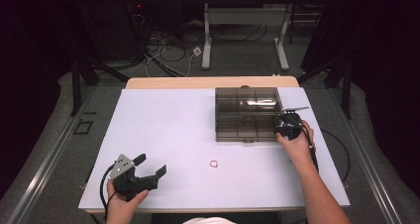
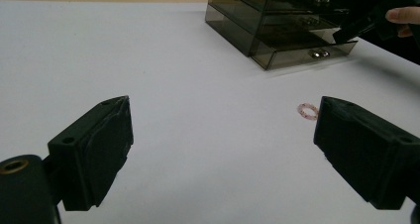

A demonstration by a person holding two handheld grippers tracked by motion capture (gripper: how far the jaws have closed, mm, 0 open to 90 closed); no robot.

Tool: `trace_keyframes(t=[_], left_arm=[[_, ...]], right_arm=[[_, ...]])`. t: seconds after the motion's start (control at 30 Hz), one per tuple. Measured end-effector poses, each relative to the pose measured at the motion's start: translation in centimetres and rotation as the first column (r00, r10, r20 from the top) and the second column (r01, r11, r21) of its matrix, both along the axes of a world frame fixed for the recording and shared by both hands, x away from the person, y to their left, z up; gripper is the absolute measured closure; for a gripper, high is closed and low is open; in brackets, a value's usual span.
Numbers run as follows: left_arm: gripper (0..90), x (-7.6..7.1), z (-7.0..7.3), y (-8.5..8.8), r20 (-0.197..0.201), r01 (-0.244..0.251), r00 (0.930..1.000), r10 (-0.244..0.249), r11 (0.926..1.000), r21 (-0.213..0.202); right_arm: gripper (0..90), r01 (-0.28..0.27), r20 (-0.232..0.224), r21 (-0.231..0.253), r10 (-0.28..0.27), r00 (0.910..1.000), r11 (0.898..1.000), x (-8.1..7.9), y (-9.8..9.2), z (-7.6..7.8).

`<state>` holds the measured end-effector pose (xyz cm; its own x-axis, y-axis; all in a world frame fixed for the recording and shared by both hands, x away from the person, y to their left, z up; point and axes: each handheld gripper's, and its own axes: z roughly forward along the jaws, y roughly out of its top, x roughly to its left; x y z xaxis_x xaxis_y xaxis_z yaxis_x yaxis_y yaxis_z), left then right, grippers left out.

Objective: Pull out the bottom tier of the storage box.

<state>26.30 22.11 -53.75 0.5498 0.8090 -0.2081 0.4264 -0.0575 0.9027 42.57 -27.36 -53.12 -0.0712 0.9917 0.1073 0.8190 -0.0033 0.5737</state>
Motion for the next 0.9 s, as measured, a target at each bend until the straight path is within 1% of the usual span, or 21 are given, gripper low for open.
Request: trace_keyframes(t=[0.1,0.23,0.43,0.47,0.5,0.57,0.9], left_arm=[[8.5,-0.01,0.00,0.04,0.001,-0.002,1.0000,0.002,1.0000,0.001],[8.6,-0.02,-0.02,0.07,0.001,-0.002,1.0000,0.002,1.0000,0.002],[8.6,-0.03,-0.02,0.10,0.000,-0.002,1.0000,0.002,1.0000,0.003],[8.6,-0.03,-0.02,0.09,0.000,-0.002,1.0000,0.002,1.0000,0.003],[8.6,-0.03,-0.01,0.09,0.001,-0.002,1.0000,0.002,1.0000,0.002],[8.6,-0.03,-0.01,0.08,0.000,-0.002,1.0000,0.002,1.0000,0.002],[8.6,0.02,-0.02,0.07,-0.002,-0.001,1.0000,0.001,1.0000,0.003]], right_arm=[[79.8,0.007,-0.011,0.009,-0.007,0.9999,1.000,0.07,-0.05,-0.17],[82.5,0.009,-0.023,0.004,-0.009,0.9997,1.000,0.14,-0.06,-0.31],[84.7,0.002,-0.015,-0.005,-0.002,0.9999,1.000,0.20,0.00,-0.44],[84.9,0.004,-0.015,-0.002,-0.004,0.9999,1.000,0.20,-0.01,-0.43],[85.1,0.019,-0.026,0.004,-0.019,0.9995,1.000,0.15,0.06,-0.36],[85.4,0.024,-0.026,0.006,-0.024,0.9994,1.000,0.12,0.07,-0.32],[85.9,0.030,-0.025,0.007,-0.030,0.9992,1.000,-0.02,0.10,-0.14]])
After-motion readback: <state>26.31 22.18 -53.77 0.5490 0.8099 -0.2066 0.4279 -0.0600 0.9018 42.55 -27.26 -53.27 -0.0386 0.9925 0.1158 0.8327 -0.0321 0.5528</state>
